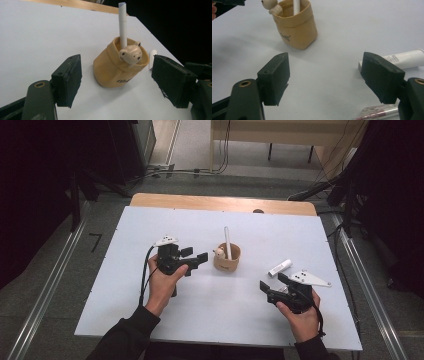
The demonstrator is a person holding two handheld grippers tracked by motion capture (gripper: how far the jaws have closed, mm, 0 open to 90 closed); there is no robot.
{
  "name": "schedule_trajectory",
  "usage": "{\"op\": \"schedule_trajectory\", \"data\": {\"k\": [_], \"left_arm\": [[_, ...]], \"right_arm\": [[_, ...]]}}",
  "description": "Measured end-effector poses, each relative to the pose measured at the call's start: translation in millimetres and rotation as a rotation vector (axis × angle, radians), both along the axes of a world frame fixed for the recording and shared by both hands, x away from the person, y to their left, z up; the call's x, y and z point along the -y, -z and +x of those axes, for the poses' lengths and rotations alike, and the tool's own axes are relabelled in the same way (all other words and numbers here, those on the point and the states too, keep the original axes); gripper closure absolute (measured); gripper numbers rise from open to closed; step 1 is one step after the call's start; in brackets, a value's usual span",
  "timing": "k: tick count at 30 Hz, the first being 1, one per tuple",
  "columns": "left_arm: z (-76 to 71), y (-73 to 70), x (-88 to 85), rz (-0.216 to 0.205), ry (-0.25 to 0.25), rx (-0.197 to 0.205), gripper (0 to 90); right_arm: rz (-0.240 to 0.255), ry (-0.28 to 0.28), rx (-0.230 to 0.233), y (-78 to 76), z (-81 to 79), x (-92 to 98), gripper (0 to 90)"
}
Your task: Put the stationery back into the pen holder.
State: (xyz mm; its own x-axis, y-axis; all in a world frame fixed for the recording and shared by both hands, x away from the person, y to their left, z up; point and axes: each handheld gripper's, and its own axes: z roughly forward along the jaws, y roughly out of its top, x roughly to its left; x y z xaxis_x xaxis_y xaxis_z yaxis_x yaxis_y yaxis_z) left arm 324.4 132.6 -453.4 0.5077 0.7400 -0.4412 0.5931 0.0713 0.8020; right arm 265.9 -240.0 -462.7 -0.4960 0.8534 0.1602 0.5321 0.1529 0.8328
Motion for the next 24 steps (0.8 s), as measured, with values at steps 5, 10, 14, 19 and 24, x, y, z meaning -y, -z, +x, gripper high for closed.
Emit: {"op": "schedule_trajectory", "data": {"k": [5,10,14,19,24], "left_arm": [[-6.6,5.1,-4.7,0.014,-0.004,-0.005,23.6],[-13.3,8.4,-7.5,0.029,-0.004,-0.003,23.5],[-17.7,11.4,-7.9,0.039,0.001,-0.007,22.1],[-22.9,13.1,-9.6,0.053,0.006,-0.006,20.7],[-27.3,16.2,-11.8,0.063,0.004,-0.009,20.1]], "right_arm": [[-0.002,0.023,0.004,-0.3,0.0,7.0,21.6],[-0.006,0.046,0.004,0.1,0.1,13.2,21.6],[-0.016,0.066,0.009,0.4,0.1,17.6,21.4],[-0.017,0.092,0.004,0.7,0.3,24.0,21.2],[-0.025,0.136,-0.005,2.5,2.6,32.0,21.2]]}}
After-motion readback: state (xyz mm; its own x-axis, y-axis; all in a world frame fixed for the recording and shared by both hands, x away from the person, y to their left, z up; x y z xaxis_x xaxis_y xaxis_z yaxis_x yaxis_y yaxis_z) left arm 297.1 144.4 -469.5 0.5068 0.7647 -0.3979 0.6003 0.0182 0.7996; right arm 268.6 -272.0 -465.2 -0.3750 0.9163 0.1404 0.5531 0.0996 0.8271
